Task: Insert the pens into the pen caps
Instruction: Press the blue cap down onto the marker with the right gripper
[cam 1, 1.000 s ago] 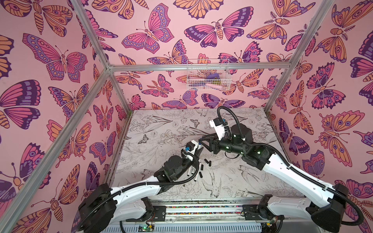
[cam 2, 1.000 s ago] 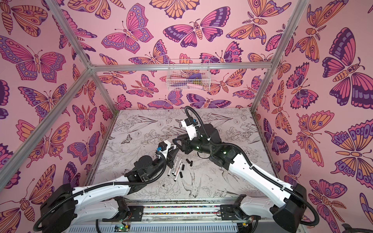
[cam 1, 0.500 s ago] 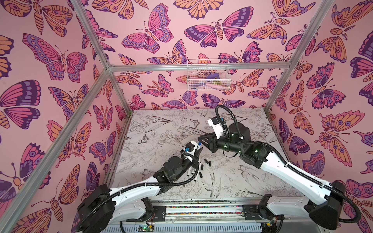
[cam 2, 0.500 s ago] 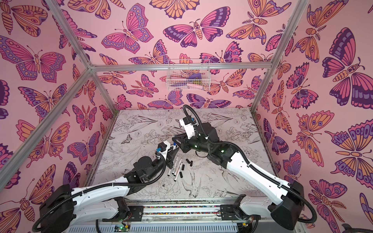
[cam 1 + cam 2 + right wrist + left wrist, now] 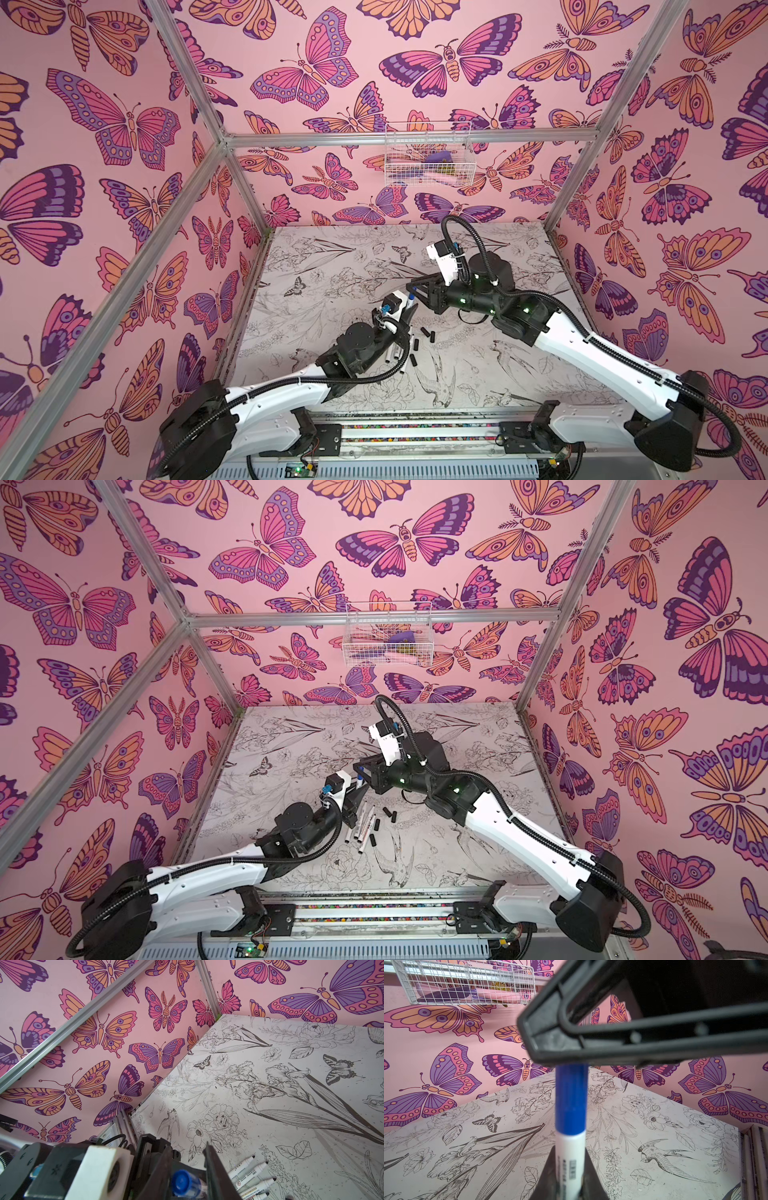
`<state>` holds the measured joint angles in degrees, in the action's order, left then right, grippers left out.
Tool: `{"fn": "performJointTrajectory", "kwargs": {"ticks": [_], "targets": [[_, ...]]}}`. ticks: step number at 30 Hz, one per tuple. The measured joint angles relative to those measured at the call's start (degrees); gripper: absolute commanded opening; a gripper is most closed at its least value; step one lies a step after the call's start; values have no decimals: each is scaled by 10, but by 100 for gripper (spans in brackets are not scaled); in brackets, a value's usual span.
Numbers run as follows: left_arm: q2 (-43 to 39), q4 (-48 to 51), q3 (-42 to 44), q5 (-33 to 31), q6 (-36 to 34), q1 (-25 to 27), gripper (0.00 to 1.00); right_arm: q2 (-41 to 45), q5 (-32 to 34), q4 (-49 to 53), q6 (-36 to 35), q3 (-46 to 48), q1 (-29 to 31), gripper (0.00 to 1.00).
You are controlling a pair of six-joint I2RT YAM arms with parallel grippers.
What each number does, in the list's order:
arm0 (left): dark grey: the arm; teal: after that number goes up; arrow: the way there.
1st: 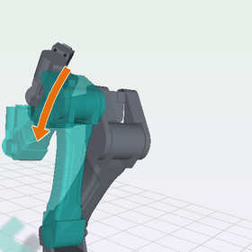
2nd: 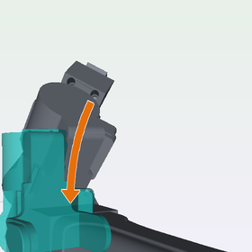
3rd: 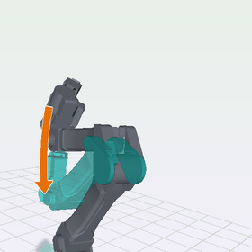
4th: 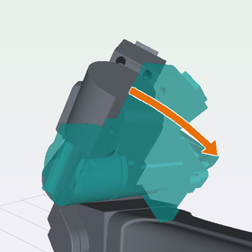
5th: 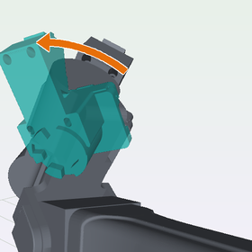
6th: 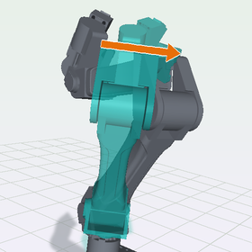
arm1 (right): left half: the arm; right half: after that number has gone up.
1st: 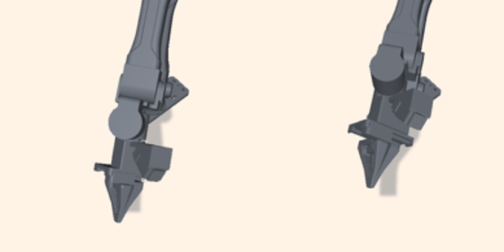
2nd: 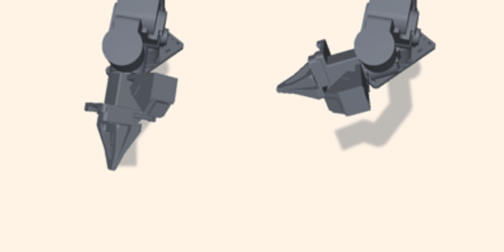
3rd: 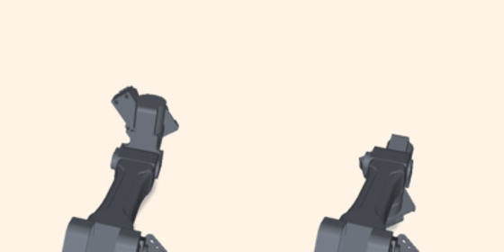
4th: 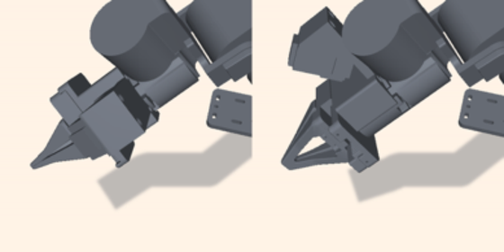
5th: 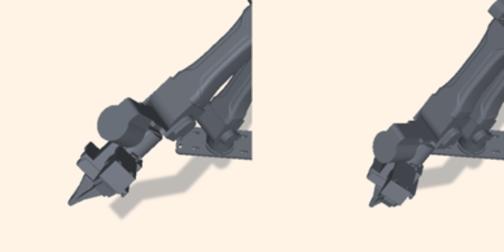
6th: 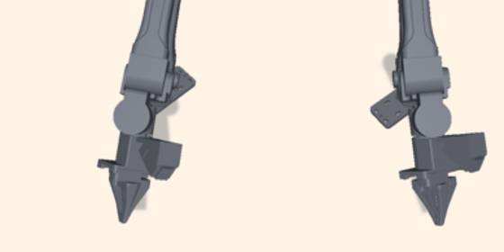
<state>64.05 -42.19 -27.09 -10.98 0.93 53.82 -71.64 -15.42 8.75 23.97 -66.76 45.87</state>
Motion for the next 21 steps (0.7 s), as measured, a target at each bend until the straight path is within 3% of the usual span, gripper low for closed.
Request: {"fn": "performJointTrajectory", "kwargs": {"ticks": [6, 21], "targets": [[0, 2, 0, 0, 0, 0, 0, -4, -7, 3, 2, -5, 0, 15], [-10, 30, -55, -8, -41, -2, 0, 2, -8, 0, 2, -39, -3, 10]]}}
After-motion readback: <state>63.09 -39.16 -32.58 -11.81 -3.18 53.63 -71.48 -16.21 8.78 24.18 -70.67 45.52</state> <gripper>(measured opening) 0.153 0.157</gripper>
